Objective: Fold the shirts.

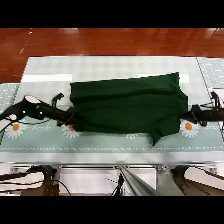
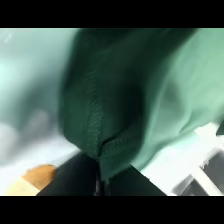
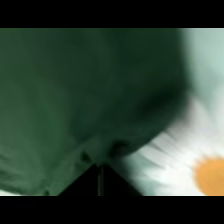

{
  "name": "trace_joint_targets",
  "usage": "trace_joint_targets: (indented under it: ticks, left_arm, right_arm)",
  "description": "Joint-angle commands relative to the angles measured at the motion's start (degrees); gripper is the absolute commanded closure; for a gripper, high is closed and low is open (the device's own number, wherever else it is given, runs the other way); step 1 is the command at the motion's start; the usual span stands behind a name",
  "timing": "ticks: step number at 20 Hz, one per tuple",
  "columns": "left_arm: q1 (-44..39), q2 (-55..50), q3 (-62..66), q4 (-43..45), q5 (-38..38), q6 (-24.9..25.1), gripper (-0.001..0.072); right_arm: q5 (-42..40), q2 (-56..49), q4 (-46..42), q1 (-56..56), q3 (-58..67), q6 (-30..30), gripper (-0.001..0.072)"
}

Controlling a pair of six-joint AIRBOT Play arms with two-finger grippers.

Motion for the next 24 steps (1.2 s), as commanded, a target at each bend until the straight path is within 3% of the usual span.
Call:
trace_joint_targets:
  ticks: [1,8,11,16,22,24]
  left_arm:
    - [1.07,3.98,7.72,-3.8,-4.76,0.37,0.0691]
    - [4.9,2.51,22.01,-4.13,1.42,0.13,0.0691]
    - [4.22,-2.99,25.24,-7.3,4.35,0.22,0.0691]
    - [4.07,-15.8,35.89,-11.19,4.7,0.17,0.069]
    - [3.26,-27.45,48.72,-17.18,4.96,0.11,0.0688]
    - [2.93,-29.62,49.11,-17.44,4.85,0.13,0.0647]
  right_arm:
    - [-0.76,0.2,3.69,7.02,7.91,-1.01,0.0686]
    - [-24.09,-3.37,2.91,17.62,24.2,3.56,0.0688]
    - [-26.29,-10.03,2.93,20.06,28.68,3.56,0.0688]
    - [-36.68,-17.0,4.33,22.93,29.59,5.73,0.0688]
    - [-38.66,-20.61,4.24,23.26,29.59,5.73,0.0688]
    - [-38.49,-21.31,4.26,23.26,29.59,5.86,0.0687]
